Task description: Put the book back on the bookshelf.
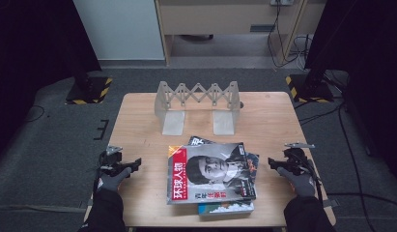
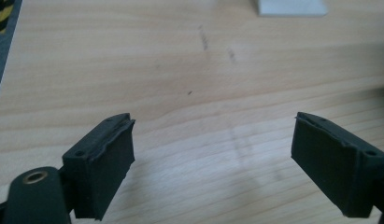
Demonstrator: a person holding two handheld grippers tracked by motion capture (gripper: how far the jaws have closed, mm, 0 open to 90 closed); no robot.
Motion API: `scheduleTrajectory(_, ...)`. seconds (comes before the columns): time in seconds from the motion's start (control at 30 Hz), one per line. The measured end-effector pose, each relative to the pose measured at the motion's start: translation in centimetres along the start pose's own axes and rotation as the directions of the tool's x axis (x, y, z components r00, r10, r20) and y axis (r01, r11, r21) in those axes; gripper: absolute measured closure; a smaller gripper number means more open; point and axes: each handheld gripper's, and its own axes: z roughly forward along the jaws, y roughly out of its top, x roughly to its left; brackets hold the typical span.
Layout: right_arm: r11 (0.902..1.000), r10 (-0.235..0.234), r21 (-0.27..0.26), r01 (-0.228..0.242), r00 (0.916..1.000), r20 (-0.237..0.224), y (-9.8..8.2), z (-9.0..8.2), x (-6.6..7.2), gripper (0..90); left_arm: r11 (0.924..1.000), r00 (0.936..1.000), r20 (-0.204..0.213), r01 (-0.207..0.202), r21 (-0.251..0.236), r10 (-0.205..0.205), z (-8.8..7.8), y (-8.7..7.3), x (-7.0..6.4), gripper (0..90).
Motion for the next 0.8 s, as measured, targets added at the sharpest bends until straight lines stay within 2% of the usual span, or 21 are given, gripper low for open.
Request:
scheduleTrajectory(0.13,0.9961,0.049,-0.072,-0.052,0.9979,-0.043,0.3,-1.3,0.1,14.5,0.9996,0.9992,0.039,0.008,-0.029,-0.007,-0.7,0.4,-0.9,13.9)
scheduleTrajectory(0.27,0.9902,0.034,-0.134,-0.039,0.9986,-0.04,0.4,-2.1,0.2,15.6,0.9996,0.9983,0.059,0.007,-0.027,-0.005,-1.1,0.5,-1.7,15.6)
scheduleTrajectory(0.37,0.9869,0.037,-0.155,-0.045,0.9977,-0.056,0.5,-2.6,0.3,15.2,0.9995,0.9971,0.076,0.004,-0.031,-0.002,-1.4,0.6,-2.1,16.7)
scheduleTrajectory(0.4,0.9859,0.037,-0.161,-0.046,0.9974,-0.063,0.5,-2.8,0.4,14.9,0.9992,0.9964,0.084,0.001,-0.039,0.002,-1.7,0.7,-2.6,17.2)
scheduleTrajectory(0.6,0.9856,0.028,-0.164,-0.042,0.9961,-0.083,0.7,-3.3,0.6,12.6,0.9982,0.9923,0.122,-0.013,-0.059,0.02,-2.4,0.9,-4.0,18.7)
scheduleTrajectory(0.63,0.9872,0.028,-0.154,-0.042,0.9952,-0.094,0.8,-3.4,0.7,9.3,0.9979,0.9915,0.128,-0.014,-0.063,0.022,-2.5,0.9,-4.3,18.7)
scheduleTrajectory(0.67,0.9904,0.019,-0.134,-0.036,0.9917,-0.127,1.0,-3.5,0.8,4.0,0.9978,0.9904,0.136,-0.02,-0.063,0.028,-2.6,1.0,-4.5,19.2)
scheduleTrajectory(0.7,0.9905,0.026,-0.13,-0.045,0.9889,-0.146,1.1,-3.6,0.8,3.0,0.9977,0.9895,0.142,-0.019,-0.066,0.028,-2.7,1.0,-4.8,19.4)
scheduleTrajectory(0.73,0.9905,0.026,-0.13,-0.045,0.9889,-0.146,1.1,-3.6,0.8,3.0,0.9976,0.9887,0.147,-0.018,-0.067,0.028,-2.8,1.0,-5.0,19.4)
scheduleTrajectory(0.77,0.989,0.035,-0.136,-0.06,0.9836,-0.177,1.2,-3.9,1.1,2.3,0.9975,0.9869,0.159,-0.017,-0.068,0.027,-2.9,1.0,-5.2,19.7)
scheduleTrajectory(0.8,0.989,0.035,-0.136,-0.06,0.9836,-0.177,1.2,-3.9,1.1,2.3,0.9975,0.9858,0.165,-0.017,-0.068,0.028,-3.0,0.9,-5.4,19.7)
